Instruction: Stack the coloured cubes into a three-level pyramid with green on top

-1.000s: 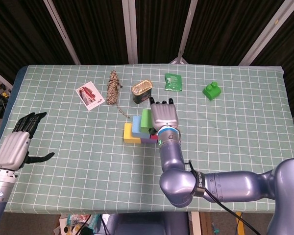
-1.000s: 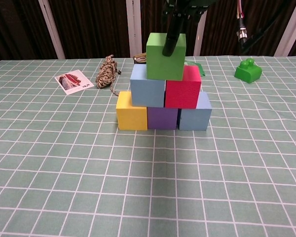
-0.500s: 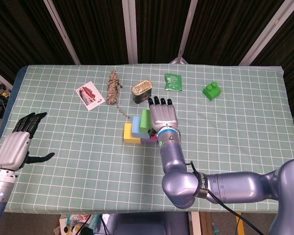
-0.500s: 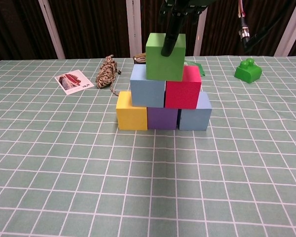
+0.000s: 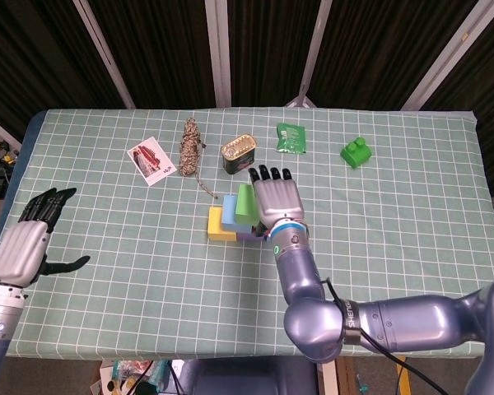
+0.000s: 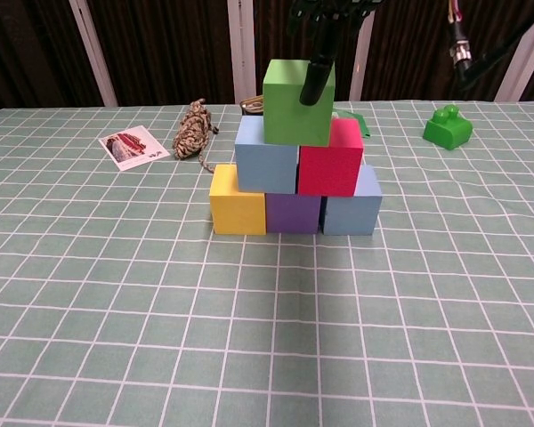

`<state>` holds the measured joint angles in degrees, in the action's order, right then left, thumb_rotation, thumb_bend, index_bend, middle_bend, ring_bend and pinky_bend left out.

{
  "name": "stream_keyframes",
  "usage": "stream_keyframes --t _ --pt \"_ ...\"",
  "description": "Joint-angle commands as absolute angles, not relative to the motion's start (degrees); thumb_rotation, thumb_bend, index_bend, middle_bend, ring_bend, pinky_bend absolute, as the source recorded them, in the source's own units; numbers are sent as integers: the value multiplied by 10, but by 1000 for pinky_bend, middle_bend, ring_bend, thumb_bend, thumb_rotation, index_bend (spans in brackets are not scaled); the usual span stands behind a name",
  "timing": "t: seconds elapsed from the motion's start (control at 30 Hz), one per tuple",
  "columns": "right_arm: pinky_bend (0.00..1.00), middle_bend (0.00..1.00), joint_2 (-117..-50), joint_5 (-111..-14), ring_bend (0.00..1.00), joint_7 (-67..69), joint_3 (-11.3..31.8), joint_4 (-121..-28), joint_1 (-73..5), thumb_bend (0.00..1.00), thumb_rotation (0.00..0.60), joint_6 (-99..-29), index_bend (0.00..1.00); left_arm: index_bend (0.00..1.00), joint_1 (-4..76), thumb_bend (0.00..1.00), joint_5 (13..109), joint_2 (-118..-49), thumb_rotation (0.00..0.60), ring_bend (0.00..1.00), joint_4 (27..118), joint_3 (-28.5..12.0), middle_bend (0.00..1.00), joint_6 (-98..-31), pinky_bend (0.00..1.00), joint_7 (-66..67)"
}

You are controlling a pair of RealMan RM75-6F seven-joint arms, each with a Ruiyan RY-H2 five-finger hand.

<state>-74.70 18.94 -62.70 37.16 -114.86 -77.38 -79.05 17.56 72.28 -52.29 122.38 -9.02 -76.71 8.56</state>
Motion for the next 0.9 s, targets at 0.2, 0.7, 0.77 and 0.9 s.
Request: stream_keyframes --t 0.2,0.7,0.77,0.9 --pt "0 0 -651 121 0 -575 342 -1255 -681 194 600 -811 0 48 174 65 726 -531 600 18 1216 -88 73 -773 11 99" --pt "0 0 -533 -276 0 -325 139 -1295 -354 194 600 -781 0 29 154 66 765 -599 600 0 1138 -73 63 -822 11 104" --pt "0 0 -538 -343 0 -270 105 -1263 -308 194 600 -775 0 27 139 66 774 -610 600 0 1118 -63 58 -838 11 97" --pt "0 0 -547 -455 0 -184 57 -1205 -243 194 600 -769 0 23 114 65 787 -629 600 0 1073 -49 49 -869 11 76"
